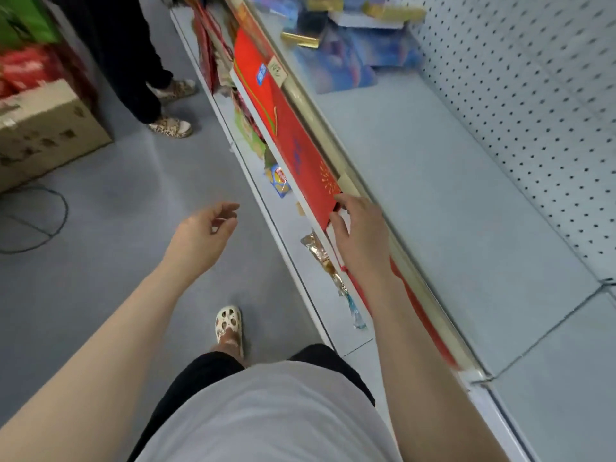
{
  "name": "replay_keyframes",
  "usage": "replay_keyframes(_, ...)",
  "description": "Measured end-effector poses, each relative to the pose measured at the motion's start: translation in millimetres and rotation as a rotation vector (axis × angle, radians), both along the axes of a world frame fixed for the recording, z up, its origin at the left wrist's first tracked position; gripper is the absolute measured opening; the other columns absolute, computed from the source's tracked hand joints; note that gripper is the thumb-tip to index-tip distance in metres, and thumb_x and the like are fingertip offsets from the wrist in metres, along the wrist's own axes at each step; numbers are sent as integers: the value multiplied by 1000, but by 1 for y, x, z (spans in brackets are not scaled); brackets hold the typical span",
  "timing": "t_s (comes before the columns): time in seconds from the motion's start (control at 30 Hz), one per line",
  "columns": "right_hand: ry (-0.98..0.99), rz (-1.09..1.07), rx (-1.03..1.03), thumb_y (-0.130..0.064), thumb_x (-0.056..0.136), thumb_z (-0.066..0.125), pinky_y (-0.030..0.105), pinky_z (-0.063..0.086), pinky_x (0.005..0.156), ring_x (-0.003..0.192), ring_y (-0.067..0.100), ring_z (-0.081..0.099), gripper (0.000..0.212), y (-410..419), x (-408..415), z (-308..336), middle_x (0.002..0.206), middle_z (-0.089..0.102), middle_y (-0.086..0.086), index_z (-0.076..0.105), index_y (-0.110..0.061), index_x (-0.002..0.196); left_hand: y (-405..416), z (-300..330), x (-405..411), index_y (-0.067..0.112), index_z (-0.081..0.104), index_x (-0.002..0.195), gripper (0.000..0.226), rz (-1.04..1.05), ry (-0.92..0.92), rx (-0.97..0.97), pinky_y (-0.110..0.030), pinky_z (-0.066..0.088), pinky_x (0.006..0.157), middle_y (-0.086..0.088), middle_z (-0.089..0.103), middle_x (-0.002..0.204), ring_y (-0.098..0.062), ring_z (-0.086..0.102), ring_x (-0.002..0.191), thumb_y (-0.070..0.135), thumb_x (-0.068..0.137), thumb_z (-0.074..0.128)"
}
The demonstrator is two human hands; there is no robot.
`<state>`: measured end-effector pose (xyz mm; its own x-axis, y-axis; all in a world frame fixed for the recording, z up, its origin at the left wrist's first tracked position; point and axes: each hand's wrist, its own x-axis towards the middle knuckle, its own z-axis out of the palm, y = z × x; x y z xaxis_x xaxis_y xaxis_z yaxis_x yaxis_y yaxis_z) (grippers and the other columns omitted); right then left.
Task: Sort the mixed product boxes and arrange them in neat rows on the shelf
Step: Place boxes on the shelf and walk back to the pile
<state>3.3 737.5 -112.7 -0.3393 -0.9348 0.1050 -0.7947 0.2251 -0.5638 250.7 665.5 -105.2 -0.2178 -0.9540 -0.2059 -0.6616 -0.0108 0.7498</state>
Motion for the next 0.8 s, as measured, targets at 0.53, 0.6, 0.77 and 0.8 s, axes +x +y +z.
replay_keyframes(0.53,205,-358,-56,-23,98,55,36,37,97,122,31,47,47,-247,-128,51,139,50,11,45,-15,143,-346,39,-117,20,53,135,41,-509,-87,-374,-34,39,96,-5,54,133,-24,52,118,23,95,57)
replay_keyframes(0.6,211,-355,-61,-22,97,57,39,38,99,124,32,48,49,-289,-154,55,140,50,13,44,-13,144,-375,40,-138,17,54,134,41,-538,-99,-405,-33,39,96,-7,54,132,-27,54,116,21,94,59)
replay_keyframes(0.77,229,-339,-18,-24,91,62,42,43,98,123,36,48,58,-399,-218,55,140,49,16,42,-12,144,-423,40,-169,13,56,133,43,-575,-93,-429,-30,38,98,-9,55,132,-28,54,119,16,91,63)
replay_keyframes(0.8,240,-334,12,-27,91,63,43,43,100,125,36,46,61,-419,-228,52,142,48,15,41,-14,146,-430,40,-173,13,56,133,43,-577,-91,-439,-31,39,99,-10,55,132,-29,54,119,16,91,63)
